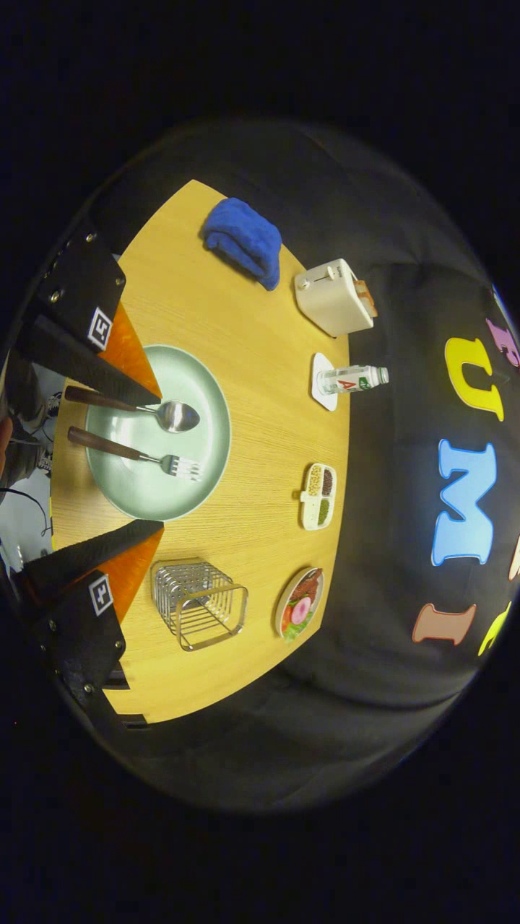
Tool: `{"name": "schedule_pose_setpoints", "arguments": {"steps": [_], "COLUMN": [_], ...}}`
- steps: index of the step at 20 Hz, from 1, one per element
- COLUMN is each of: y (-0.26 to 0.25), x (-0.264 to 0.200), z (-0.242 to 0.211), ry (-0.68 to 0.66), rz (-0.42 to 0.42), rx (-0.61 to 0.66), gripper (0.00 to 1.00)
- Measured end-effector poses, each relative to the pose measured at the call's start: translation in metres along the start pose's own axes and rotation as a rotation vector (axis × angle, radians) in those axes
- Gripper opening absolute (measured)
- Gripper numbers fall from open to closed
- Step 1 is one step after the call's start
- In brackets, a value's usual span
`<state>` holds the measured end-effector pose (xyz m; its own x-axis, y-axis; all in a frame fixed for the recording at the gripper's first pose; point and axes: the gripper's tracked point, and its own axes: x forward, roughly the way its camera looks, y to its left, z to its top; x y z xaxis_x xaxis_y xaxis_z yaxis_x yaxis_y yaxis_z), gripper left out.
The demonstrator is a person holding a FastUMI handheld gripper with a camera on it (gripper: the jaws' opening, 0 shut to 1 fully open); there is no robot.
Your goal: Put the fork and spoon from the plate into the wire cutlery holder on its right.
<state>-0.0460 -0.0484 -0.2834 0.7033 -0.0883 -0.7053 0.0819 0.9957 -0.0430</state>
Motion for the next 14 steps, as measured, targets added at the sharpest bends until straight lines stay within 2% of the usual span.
{"name": "schedule_pose_setpoints", "arguments": {"steps": [6,10,11,14], "y": [0.001,-0.001,-0.003,0.005], "x": [0.032,0.045,0.046,0.051], "z": [-0.039,-0.054,-0.051,-0.05], "ry": [0.156,0.247,0.244,0.277], "rz": [0.011,0.006,0.007,0.036], "rx": [-0.039,-0.064,-0.078,-0.108], "gripper": [0.97,0.88,0.8,0.74]}}
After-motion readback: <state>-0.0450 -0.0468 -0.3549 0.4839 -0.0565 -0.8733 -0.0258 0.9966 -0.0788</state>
